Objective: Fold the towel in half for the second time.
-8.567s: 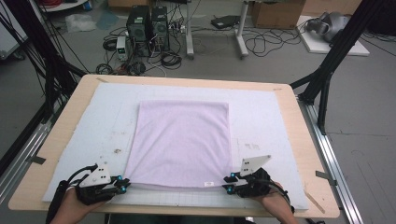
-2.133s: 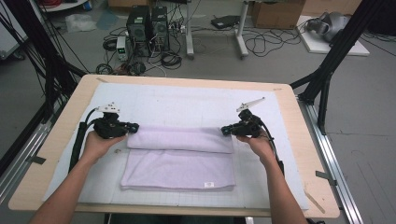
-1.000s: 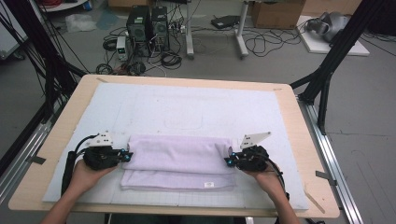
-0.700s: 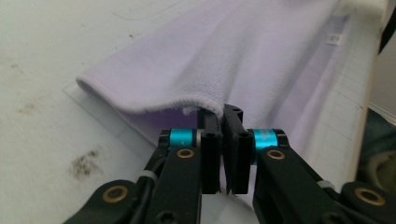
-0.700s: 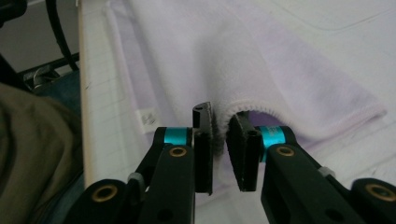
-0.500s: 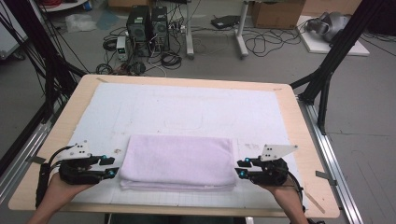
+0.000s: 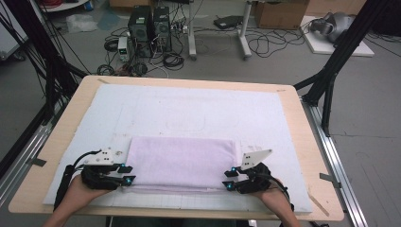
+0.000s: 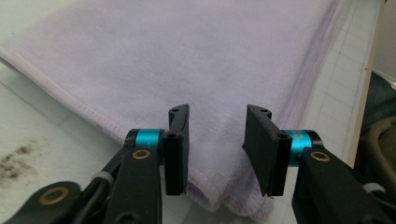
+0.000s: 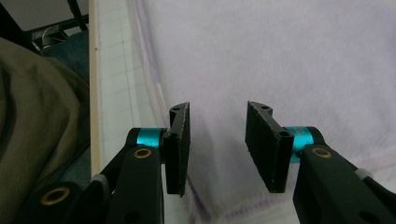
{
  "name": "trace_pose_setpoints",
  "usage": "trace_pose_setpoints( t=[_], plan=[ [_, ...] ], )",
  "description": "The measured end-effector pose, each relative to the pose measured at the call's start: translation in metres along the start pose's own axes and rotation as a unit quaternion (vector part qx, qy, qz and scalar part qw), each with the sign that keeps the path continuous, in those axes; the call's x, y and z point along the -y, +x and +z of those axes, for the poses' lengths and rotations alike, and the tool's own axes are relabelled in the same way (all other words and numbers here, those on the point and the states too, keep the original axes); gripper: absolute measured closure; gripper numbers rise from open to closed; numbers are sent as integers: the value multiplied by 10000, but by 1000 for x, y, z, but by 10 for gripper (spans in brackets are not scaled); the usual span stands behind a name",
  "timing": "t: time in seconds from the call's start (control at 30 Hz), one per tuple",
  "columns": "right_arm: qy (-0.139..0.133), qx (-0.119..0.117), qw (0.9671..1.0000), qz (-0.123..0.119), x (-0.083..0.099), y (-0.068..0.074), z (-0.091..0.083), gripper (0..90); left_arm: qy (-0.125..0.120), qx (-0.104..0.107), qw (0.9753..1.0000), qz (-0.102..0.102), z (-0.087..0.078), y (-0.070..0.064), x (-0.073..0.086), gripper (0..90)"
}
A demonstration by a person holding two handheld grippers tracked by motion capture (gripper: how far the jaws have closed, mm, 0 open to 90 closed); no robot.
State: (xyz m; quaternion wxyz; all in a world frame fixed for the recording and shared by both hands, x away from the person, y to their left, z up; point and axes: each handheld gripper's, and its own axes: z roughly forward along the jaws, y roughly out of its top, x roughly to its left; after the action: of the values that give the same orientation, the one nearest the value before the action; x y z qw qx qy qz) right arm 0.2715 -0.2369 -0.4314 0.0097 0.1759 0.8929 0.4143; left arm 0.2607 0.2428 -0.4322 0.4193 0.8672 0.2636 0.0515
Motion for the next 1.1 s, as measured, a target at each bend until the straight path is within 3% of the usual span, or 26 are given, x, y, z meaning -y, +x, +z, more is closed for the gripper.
trace_pose_setpoints(
  t=[0.13,0.27,0.37,0.5,0.57,0.67,0.8,0.97,1.1],
  plan=[
    [30,-16,10000,48,8,2,2,630,33,-54,9999,156,4,-7,4,600],
    [78,32,10000,-10,10,4,4,818,-8,-106,9996,277,4,-11,6,857],
    [57,-38,10000,-15,6,3,0,864,-101,-88,9995,273,-3,-11,3,876],
    [-245,-71,9997,-1,3,6,-15,866,-312,-17,9991,285,-20,-16,0,878],
    [-298,-152,9994,-18,3,10,-20,866,-249,71,9992,305,-21,-21,3,878],
    [-72,-237,9997,-10,9,14,-16,815,-61,130,9994,309,-13,-22,10,838],
    [-326,-191,9992,140,7,8,-20,683,-170,57,9996,196,-11,-16,7,670],
    [-569,173,9980,208,-10,-12,-27,610,-387,-145,9990,190,-14,-3,-9,624],
    [-517,595,9964,309,-22,-34,-23,533,-489,-489,9975,122,-11,14,-21,613]
  ],
)
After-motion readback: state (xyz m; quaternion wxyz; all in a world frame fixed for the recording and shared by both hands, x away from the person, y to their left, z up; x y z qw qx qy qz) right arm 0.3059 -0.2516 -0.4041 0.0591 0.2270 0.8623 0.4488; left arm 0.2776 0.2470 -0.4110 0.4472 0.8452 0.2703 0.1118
